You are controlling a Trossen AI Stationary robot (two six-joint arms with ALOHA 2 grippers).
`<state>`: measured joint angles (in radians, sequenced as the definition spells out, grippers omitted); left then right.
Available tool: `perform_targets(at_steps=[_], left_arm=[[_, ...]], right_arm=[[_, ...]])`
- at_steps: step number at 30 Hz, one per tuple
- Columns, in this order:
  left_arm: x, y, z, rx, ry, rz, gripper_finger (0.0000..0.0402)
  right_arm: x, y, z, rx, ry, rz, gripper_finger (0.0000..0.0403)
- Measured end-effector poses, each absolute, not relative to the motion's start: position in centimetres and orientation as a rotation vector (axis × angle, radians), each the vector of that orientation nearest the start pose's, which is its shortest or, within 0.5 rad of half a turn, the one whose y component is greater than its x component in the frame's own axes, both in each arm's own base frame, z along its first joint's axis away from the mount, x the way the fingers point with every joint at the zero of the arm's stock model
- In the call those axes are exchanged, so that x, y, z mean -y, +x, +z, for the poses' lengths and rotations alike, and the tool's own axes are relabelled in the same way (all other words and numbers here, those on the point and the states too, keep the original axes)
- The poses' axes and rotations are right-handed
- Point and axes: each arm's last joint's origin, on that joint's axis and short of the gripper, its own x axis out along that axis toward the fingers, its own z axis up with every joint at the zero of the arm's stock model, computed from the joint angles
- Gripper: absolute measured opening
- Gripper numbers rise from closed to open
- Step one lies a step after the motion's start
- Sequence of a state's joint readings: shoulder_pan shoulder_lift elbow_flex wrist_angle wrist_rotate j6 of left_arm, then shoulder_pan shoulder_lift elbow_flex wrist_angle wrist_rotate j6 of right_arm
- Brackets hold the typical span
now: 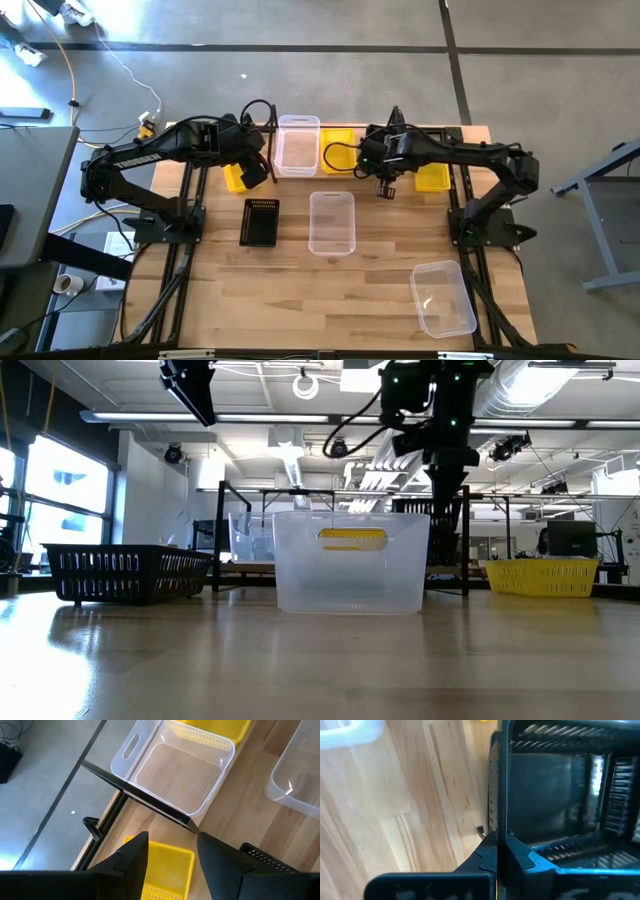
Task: Stack baskets on shelf by color
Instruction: Stack the right black bin on the black bin on the shelf
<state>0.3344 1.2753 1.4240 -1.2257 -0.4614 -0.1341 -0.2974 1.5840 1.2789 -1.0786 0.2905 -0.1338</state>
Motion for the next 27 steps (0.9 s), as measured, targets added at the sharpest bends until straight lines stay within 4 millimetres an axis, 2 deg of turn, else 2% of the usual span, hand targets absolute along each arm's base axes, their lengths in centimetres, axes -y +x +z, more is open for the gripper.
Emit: perform_targets(at_steps=[7,11,19,27], left_arm=[[-8.5,20.5,36.9,-1.049,-0.036,0.788,0.0158],[-8.5,20.5,37.0,-1.048,-0.035,0.790,0.0158],[-8.5,20.5,37.0,-1.047,-0.035,0.790,0.0158],[-8.5,20.6,37.0,-1.035,-0.036,0.791,0.0158]], right_arm=[[9.8,28.0,24.9,-1.463,-0.099,-0.408,0.0000],[10.2,28.0,24.9,-1.459,-0.097,-0.413,0.0000],[11.0,27.9,24.9,-1.469,-0.182,-0.303,0.0000],[11.6,27.7,25.0,-1.475,-0.200,-0.331,0.0000]])
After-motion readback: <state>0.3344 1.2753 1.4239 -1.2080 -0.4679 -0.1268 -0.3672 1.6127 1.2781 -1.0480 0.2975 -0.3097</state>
